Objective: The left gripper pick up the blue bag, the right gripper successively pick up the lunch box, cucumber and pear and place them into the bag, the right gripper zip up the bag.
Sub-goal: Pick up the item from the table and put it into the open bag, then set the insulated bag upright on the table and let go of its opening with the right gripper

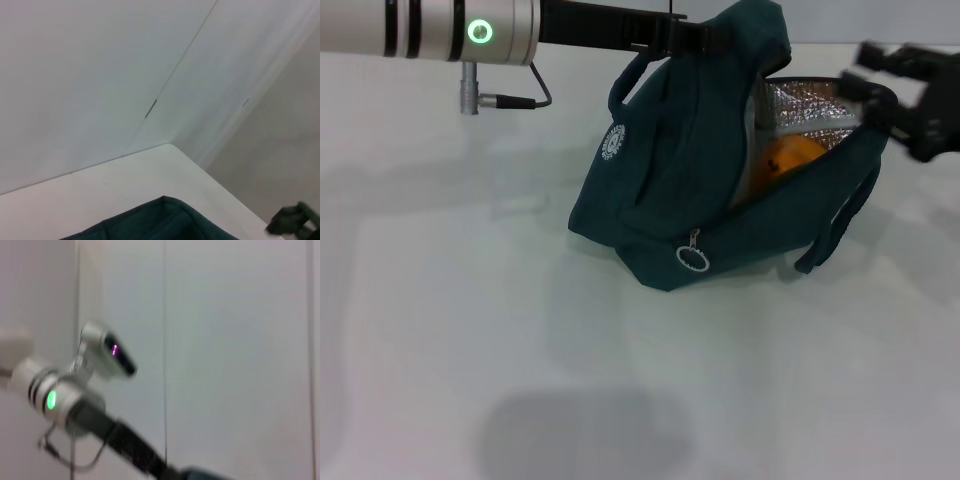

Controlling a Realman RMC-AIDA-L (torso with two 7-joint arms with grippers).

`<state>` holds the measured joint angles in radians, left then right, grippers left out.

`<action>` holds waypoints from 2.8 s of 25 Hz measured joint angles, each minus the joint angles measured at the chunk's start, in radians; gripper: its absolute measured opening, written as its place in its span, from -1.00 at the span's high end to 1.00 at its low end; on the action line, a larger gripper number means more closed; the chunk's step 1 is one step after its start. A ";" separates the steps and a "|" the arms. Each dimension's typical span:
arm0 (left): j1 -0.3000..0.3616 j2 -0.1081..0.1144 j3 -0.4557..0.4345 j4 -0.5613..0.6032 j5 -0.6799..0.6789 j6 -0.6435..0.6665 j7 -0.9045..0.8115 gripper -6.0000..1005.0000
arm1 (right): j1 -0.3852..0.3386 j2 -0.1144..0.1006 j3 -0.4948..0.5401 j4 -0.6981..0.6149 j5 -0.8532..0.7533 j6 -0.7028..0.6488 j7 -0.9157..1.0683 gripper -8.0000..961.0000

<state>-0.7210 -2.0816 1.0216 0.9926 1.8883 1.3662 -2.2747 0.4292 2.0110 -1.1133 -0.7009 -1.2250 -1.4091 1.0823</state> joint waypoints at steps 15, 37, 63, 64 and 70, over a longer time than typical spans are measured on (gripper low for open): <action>0.014 -0.002 -0.005 -0.024 0.000 -0.004 -0.003 0.87 | -0.204 -0.027 0.164 0.209 0.006 -0.086 -0.127 -0.33; 0.009 -0.002 -0.011 -0.028 0.000 -0.005 0.014 0.87 | 0.129 0.017 -0.015 0.406 0.009 0.362 -0.193 -0.32; 0.110 0.012 -0.026 -0.027 -0.051 0.166 -0.032 0.87 | -0.057 -0.074 0.107 0.213 0.078 -0.329 -0.035 0.94; 0.124 0.012 -0.026 -0.027 -0.053 0.181 -0.033 0.87 | -0.054 -0.082 0.113 0.212 0.078 -0.338 -0.015 0.94; 0.218 0.012 -0.027 -0.042 -0.136 0.207 -0.020 0.87 | -0.015 -0.124 0.141 0.242 0.076 -0.312 0.041 0.94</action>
<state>-0.5025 -2.0699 0.9946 0.9504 1.7528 1.5735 -2.2951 0.4146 1.8871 -0.9722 -0.4586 -1.1487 -1.7215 1.1228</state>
